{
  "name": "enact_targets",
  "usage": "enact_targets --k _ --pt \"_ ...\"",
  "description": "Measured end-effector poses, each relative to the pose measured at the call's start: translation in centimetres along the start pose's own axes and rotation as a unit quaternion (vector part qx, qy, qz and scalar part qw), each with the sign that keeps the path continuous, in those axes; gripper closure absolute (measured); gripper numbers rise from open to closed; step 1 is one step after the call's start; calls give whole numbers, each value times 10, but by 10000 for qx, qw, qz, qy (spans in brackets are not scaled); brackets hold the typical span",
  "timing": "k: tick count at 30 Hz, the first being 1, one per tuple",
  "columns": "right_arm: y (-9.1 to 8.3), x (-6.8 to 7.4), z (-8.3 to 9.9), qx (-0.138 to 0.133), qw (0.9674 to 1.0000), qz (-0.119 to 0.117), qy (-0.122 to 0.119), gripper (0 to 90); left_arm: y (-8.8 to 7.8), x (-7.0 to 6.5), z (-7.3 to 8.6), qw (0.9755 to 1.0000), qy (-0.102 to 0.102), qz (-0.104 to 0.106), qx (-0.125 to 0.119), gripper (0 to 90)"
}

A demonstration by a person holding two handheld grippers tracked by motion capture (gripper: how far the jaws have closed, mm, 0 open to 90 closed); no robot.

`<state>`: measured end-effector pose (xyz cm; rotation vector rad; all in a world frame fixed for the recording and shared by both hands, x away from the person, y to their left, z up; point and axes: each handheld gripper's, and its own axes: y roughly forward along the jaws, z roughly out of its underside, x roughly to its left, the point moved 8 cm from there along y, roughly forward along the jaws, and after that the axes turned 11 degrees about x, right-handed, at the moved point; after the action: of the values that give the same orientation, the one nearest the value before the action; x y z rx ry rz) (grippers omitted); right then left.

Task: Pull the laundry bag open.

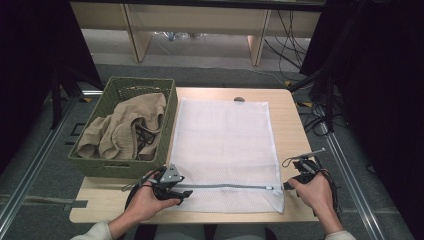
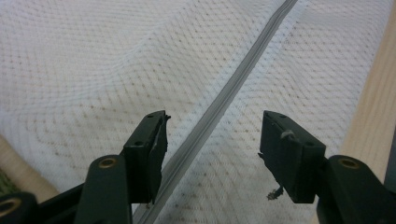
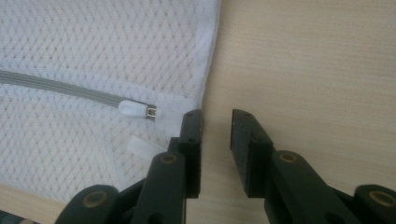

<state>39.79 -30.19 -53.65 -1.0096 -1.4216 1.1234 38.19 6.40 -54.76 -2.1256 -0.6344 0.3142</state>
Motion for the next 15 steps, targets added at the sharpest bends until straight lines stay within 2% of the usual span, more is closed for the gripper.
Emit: enact_targets --k 1,3,4,5,7,9,10,12,13,15 --pt "1 -4 -2 -57 9998 56 -189 721 1 -2 0 10000 -67 43 1 413" --pt "1 -5 -3 61 9998 76 -195 708 2 -2 2 10000 0 44 52 415" --pt "0 -2 -2 149 9999 24 64 708 1 -2 3 10000 15 45 56 416" --pt "1 -5 -4 172 9995 77 -244 707 1 -2 3 10000 -6 17 31 416" --pt "2 -3 -6 200 9995 53 -250 703 0 -3 4 10000 -21 30 43 416" --pt "3 -2 -7 259 9988 137 -387 704 1 -2 5 10000 2 11 81 417" --pt "4 3 -8 221 9995 68 -233 704 1 -2 5 10000 -9 14 77 417" --pt "5 6 -6 474 9985 70 -272 707 1 -2 5 10000 9 22 65 417" --pt "6 10 -5 623 9980 12 -79 707 0 -2 5 10000 18 8 70 418" --pt "10 11 -10 680 9977 -36 -70 704 0 -2 4 10000 15 8 63 418"
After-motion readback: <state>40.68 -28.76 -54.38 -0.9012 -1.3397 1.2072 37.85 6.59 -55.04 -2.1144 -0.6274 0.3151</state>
